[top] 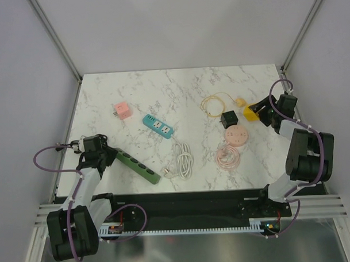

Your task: Pull the plug off the socket

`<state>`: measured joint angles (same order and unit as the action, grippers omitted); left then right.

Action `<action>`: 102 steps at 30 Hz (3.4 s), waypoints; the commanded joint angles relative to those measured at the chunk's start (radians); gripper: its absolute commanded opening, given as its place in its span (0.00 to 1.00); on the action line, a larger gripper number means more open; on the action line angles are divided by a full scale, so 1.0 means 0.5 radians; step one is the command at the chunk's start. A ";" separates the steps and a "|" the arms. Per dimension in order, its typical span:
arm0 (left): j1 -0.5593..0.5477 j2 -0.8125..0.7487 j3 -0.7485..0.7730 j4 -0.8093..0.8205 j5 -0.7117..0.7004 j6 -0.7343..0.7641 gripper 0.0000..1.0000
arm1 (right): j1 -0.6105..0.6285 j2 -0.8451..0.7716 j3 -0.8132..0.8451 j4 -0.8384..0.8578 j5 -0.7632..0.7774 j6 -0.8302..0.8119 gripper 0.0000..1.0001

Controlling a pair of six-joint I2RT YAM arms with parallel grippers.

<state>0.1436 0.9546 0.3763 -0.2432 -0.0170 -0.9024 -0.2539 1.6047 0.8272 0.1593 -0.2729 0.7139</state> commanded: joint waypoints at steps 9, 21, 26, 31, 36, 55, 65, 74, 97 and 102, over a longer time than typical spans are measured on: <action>-0.011 -0.022 -0.013 0.051 -0.021 0.084 0.02 | 0.005 0.098 0.008 0.160 -0.169 -0.026 0.53; -0.030 -0.038 -0.010 0.029 -0.046 0.096 0.02 | 0.005 0.037 0.024 -0.024 -0.003 -0.099 0.98; -0.033 -0.026 -0.004 0.032 -0.034 0.096 0.02 | 0.029 -0.101 0.106 -0.306 0.285 -0.139 0.98; -0.033 -0.019 0.008 0.026 -0.040 0.105 0.02 | 0.164 -0.352 0.137 -0.493 0.692 -0.204 0.98; -0.033 -0.029 0.042 0.005 -0.055 0.114 0.02 | 0.329 -0.712 0.241 -0.560 0.816 -0.296 0.98; -0.008 -0.280 -0.028 0.647 -0.015 0.188 0.02 | 1.909 -0.641 0.036 -0.441 0.362 -0.311 0.98; 0.446 0.274 -0.182 1.651 0.699 0.087 0.02 | 1.974 -0.727 -0.028 -0.447 0.294 -0.345 0.98; 0.446 0.493 0.008 1.432 0.770 0.136 0.58 | 1.974 -0.709 -0.108 -0.334 0.300 -0.241 0.98; -0.255 -0.249 0.527 -0.164 0.608 0.286 1.00 | 1.971 -0.727 -0.274 -0.383 0.598 -0.084 0.98; -0.707 -0.485 0.346 -0.103 0.583 0.314 1.00 | 1.974 -0.960 -0.378 -0.508 0.837 -0.005 0.98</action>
<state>-0.1322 0.7715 0.6041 -0.2966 0.2710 -0.7883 0.7330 1.2182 0.6621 -0.0681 0.0399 0.6685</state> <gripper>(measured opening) 0.995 0.978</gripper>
